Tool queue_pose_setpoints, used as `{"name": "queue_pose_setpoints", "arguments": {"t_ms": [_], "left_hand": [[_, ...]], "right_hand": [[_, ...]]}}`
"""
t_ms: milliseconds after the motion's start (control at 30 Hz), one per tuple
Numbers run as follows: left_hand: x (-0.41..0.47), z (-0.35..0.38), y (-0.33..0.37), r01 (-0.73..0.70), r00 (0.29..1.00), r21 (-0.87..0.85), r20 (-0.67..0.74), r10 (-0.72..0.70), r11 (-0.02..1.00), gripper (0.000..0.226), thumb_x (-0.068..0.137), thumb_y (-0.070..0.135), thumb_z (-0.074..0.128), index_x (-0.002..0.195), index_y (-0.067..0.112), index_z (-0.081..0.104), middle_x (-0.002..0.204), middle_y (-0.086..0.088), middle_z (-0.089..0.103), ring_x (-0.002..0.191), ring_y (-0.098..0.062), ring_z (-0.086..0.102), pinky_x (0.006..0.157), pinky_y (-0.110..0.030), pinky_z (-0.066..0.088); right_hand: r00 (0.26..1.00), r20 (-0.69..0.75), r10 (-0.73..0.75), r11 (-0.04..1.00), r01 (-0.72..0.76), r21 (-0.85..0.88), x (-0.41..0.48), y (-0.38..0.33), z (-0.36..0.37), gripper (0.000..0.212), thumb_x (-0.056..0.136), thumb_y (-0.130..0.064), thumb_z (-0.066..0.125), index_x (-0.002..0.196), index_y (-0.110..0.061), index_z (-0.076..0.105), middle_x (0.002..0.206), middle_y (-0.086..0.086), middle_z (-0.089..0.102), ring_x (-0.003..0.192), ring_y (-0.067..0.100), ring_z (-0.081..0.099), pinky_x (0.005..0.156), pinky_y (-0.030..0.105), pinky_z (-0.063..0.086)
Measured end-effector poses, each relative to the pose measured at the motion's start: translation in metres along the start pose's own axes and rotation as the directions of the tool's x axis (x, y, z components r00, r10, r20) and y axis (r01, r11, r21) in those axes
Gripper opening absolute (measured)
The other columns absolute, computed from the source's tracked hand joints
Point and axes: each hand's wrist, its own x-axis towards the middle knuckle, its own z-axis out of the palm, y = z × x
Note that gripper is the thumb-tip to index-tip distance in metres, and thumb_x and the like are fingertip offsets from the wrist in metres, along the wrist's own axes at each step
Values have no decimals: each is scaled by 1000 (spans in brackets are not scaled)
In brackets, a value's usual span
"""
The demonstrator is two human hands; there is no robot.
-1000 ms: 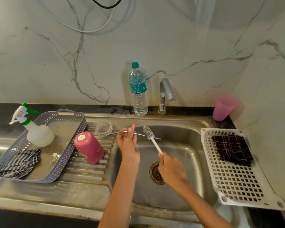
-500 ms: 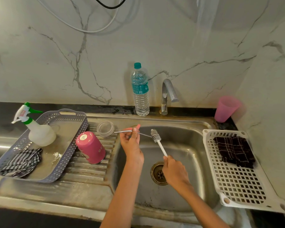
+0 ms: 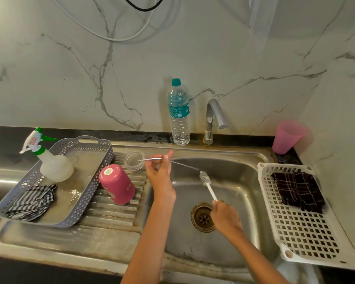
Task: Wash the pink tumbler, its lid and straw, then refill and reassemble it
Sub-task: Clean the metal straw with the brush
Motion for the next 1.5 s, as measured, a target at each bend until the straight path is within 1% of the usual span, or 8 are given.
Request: {"name": "queue_pose_setpoints", "arguments": {"t_ms": [100,200,367,667,1033,1200,1333,1500], "left_hand": [[16,4,17,-181,983,251,63,170,951,21,88,2,69,83,16,54,87,8,66,92,-2,68,84,-19,51],[42,14,30,-344,937,431,219,273,834,16,83,3,73,84,16,66,87,6,72,87,-8,70,83,-20,55],[101,26,33,-607,795,688,514,323,398,15,82,6,75,97,6,76,91,-1,73,76,-4,63,80,-4,43],[188,7,-4,-624,782,777,621,-53,-90,20,84,-5,64,92,5,79,101,-14,70,88,-32,66,83,-38,50],[209,-10,-19,-591,806,648,496,-323,-481,23,91,7,58,107,14,74,102,-4,73,90,-21,69,81,-26,52],[205,-5,-21,-579,808,549,486,-334,-603,17,94,8,57,105,11,69,104,-5,70,96,-22,68,83,-27,51],[200,-6,-20,-564,814,575,507,-282,-593,13,93,5,59,102,9,68,103,-8,70,95,-24,68,80,-31,53],[181,-1,-16,-524,850,817,520,-86,-240,19,93,11,63,109,8,73,110,-12,68,98,-32,64,81,-38,48]], "right_hand": [[999,-29,-35,999,36,28,2,3,-1,41,103,-36,25,108,-13,59,86,3,64,83,23,63,73,37,52],[998,-26,-53,998,54,27,5,-2,0,41,103,-37,24,105,-14,57,88,6,65,84,25,63,74,38,51],[999,-7,-46,997,47,55,13,6,8,42,103,-40,26,103,-14,59,83,5,65,80,25,64,74,41,53],[999,3,-35,989,34,143,35,20,14,36,103,-36,32,103,-14,61,78,1,59,83,26,63,73,35,48],[997,74,-9,987,-3,161,42,34,24,31,102,-39,34,99,-21,58,74,-3,59,76,18,60,70,31,47],[994,85,-66,992,56,110,36,35,21,22,103,-37,33,101,-22,50,65,-12,46,58,3,45,51,19,35],[987,134,-89,979,62,194,34,35,12,9,103,-29,36,97,-21,36,71,-10,52,60,2,50,48,18,36],[957,229,-180,915,77,396,33,31,-6,11,101,-14,33,103,-25,32,67,-3,46,50,6,42,46,16,33]]}}
